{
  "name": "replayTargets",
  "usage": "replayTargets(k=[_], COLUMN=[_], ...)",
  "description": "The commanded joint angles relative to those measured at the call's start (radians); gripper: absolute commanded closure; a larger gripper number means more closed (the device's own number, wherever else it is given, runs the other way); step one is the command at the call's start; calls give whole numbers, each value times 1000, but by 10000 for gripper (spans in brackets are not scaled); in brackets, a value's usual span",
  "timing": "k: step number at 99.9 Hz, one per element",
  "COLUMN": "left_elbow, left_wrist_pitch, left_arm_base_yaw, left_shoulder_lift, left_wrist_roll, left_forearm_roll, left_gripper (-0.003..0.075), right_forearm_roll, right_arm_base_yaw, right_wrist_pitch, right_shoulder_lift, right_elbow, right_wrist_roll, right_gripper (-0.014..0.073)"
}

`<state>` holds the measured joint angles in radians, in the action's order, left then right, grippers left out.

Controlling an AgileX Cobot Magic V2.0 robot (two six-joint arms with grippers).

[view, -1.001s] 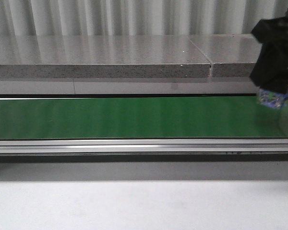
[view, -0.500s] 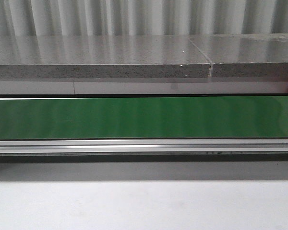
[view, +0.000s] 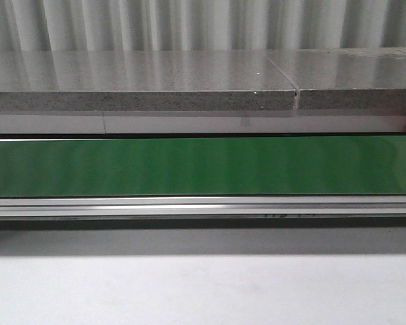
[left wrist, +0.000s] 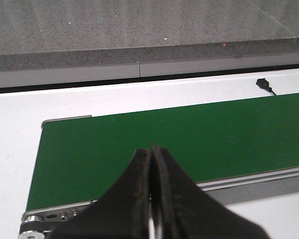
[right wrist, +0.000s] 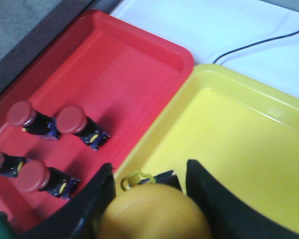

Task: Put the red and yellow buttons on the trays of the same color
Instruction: 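Grasp the yellow button and lower it into the yellow tray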

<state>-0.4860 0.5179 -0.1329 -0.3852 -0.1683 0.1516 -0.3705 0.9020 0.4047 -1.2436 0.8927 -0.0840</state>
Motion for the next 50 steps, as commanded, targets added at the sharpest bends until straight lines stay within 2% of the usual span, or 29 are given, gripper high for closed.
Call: replayTargets(k=[1,28,50], left_elbow=[-27,-27,-27], left_wrist_pitch=[-70,-70,-70], left_arm_base_yaw=[-7,-7,-7], left_shoulder_lift=[-6,-6,-6], left_wrist_roll=[-2,-2,-2], left_forearm_roll=[16,16,16], left_gripper=[741,741,741], right_forearm_roll=[7,47,47], right_arm_base_yaw=[33,50,50], right_wrist_pitch=[-40,30,-33], right_shoulder_lift=[-7,-101,-113], right_elbow=[28,28,-41], right_wrist_roll=[3,3,3], right_gripper=[528,528,528])
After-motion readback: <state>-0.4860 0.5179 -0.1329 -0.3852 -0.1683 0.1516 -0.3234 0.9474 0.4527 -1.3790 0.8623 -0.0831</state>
